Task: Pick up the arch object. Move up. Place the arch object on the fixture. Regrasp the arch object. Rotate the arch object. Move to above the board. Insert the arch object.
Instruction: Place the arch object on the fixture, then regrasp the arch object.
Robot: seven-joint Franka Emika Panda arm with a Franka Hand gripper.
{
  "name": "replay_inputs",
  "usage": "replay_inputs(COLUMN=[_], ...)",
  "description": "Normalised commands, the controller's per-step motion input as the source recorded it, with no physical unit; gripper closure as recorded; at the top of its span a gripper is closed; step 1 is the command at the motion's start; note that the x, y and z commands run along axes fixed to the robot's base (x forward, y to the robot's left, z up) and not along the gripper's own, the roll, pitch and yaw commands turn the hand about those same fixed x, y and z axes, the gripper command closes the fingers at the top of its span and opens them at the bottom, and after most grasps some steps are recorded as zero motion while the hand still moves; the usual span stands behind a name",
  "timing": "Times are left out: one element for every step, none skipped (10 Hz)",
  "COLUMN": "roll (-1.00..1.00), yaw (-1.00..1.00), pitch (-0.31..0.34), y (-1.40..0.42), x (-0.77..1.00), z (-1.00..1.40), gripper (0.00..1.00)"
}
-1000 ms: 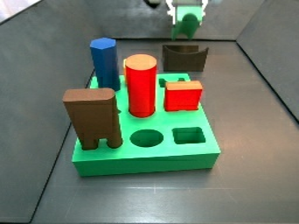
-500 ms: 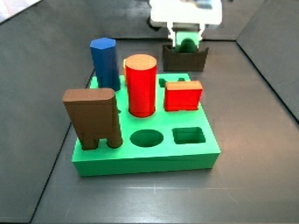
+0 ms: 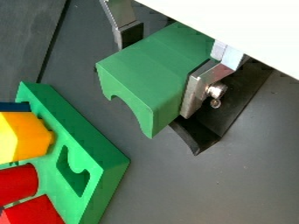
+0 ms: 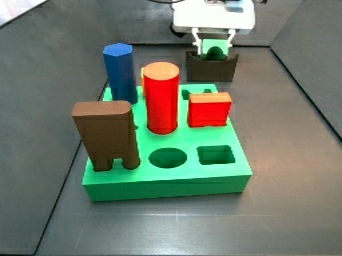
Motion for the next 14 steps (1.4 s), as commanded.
replay_inputs(roll=[0.0, 0.0, 0.04, 0.04, 0.05, 0.06, 0.06, 0.05, 0.04, 0.04, 0.04, 1.0, 1.0, 1.0], yaw=[0.0, 0.0, 0.0, 0.01, 0.04, 0.05, 0.06, 0.05, 0.04, 0.03, 0.01, 0.03, 0.03, 0.03], pitch=[0.0, 0.0, -0.074, -0.071, -0.047, -0.026, 0.002, 0.041, 0.069, 0.092, 0.103, 0.087, 0.084, 0.074], y=[-0.5, 0.0, 0.0, 0.0, 0.0, -0.01, 0.0, 0.0, 0.0, 0.01, 0.01, -0.81, -0.78, -0.65], x=[0.0, 0.0, 0.0, -0.01, -0.03, -0.04, -0.04, -0.04, -0.03, -0.03, -0.02, -0.11, -0.1, -0.11], z=[-0.17, 0.0, 1.0, 1.0, 1.0, 1.0, 1.0, 0.85, 0.67, 0.49, 0.31, 0.79, 0.7, 0.56], gripper=[1.0, 0.0, 0.0, 0.0, 0.0, 0.0, 0.0, 0.0, 0.0, 0.0, 0.0, 0.0, 0.0, 0.0])
